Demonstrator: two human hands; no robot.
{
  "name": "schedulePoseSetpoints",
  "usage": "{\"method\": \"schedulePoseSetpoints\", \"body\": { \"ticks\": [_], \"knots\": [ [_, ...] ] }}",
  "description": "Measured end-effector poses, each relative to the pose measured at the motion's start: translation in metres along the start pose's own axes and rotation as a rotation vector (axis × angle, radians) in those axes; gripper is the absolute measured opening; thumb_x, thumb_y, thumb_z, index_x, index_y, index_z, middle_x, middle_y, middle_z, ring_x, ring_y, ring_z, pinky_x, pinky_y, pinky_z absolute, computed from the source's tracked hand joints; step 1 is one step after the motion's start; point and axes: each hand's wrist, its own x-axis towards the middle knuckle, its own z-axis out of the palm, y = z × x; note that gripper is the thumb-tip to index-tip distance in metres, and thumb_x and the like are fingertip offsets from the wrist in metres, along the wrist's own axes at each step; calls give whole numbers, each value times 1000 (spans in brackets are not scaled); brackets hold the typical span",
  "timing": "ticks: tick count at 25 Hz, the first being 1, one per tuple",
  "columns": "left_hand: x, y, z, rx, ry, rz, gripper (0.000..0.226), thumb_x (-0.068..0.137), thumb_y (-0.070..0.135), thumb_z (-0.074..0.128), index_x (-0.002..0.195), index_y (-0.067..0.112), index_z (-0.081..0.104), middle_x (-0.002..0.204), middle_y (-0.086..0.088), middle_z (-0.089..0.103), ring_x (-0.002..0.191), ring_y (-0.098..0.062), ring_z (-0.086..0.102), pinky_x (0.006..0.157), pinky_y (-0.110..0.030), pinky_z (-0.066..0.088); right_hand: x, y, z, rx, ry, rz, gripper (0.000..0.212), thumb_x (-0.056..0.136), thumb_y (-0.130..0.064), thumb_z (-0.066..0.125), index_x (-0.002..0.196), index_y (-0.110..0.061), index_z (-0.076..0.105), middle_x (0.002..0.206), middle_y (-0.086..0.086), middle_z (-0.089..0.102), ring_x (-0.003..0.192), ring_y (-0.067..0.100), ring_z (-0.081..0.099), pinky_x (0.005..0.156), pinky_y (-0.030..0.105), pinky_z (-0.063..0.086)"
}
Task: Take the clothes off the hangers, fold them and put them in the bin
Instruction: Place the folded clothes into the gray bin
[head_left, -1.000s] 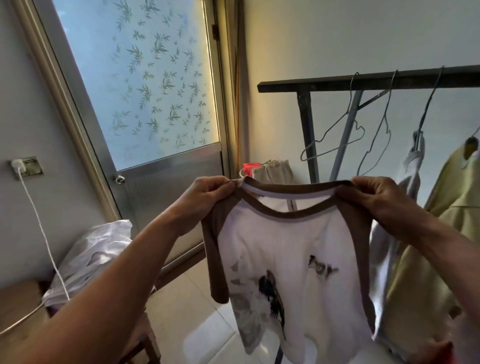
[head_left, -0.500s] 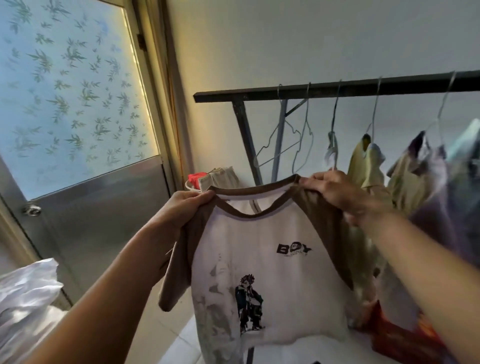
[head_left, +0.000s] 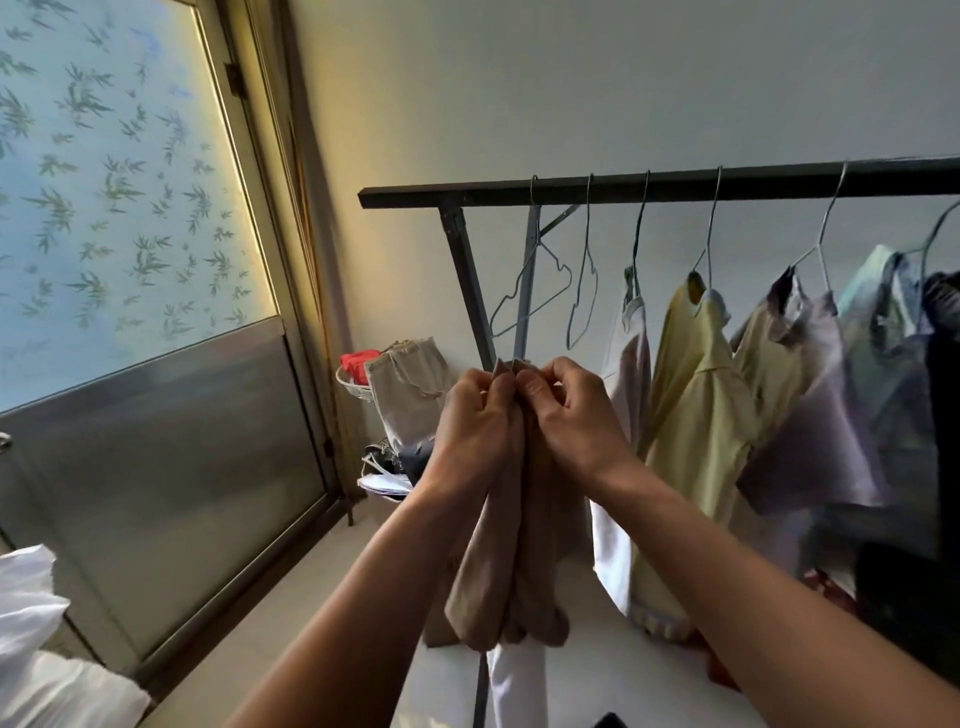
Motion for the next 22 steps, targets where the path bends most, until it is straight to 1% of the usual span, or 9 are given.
{"method": "schedulePoseSetpoints", "body": {
  "ticks": [3,5,8,10,13,16,18,20,22],
  "knots": [
    [-8,5,2,-73,-53,-28,27,105,26,38,97,6,54,67,-16,58,52,-22,56,47,-31,46,-4,0,-2,10,-52,9,18,98,-32,52,92,-16,60,78,-7,64,73,3,62,63,12,46],
    [-12,11,0,-157,-129,-83,43,104,39,32,107,3,54,74,-18,60,55,-27,61,42,-31,50,-8,-3,-4,38,-105,19,23,97,-38,50,93,-17,59,79,-6,65,73,7,64,63,18,48],
    [-16,16,-4,-233,-237,-136,63,97,58,29,110,6,62,94,-21,70,75,-32,72,58,-41,60,-8,-6,-9,55,-192,34,30,89,-43,61,102,-16,59,88,-3,68,81,12,69,70,25,57],
    [-18,18,-13,-176,-256,-124,55,97,55,33,103,10,65,92,-19,70,79,-31,72,69,-48,61,-6,-7,-15,33,-222,14,16,92,-31,63,100,-18,61,88,-1,68,81,11,68,72,27,57],
    [2,12,-35,270,-131,208,31,89,53,56,112,32,57,110,-11,60,96,-25,65,85,-49,57,-3,-10,-31,51,-288,22,11,97,-18,56,87,-18,61,79,-1,61,71,7,58,67,20,47],
    [31,18,-51,537,-400,389,60,66,66,68,122,54,48,145,4,38,134,-16,37,110,-42,33,-1,-16,-46,61,-495,-14,13,98,-16,52,89,-14,62,82,4,58,79,9,56,73,21,47],
    [38,27,-48,495,-587,340,39,71,55,73,108,45,63,130,4,58,121,-9,51,107,-41,43,1,-17,-51,90,-502,-34,16,99,-15,50,88,-15,62,82,3,59,79,8,55,73,21,46],
    [41,29,-38,374,-590,317,16,84,31,73,100,31,72,100,3,72,96,-6,63,94,-36,53,2,-16,-53,112,-371,-50,17,99,-12,49,88,-16,62,78,2,61,74,5,55,68,18,46],
    [42,29,-30,360,-515,430,15,89,26,68,101,19,73,93,-2,74,90,-13,67,88,-37,55,-1,-8,-55,39,-253,-59,11,96,-9,53,93,-16,61,80,10,64,72,10,57,66,24,46]
  ]
}}
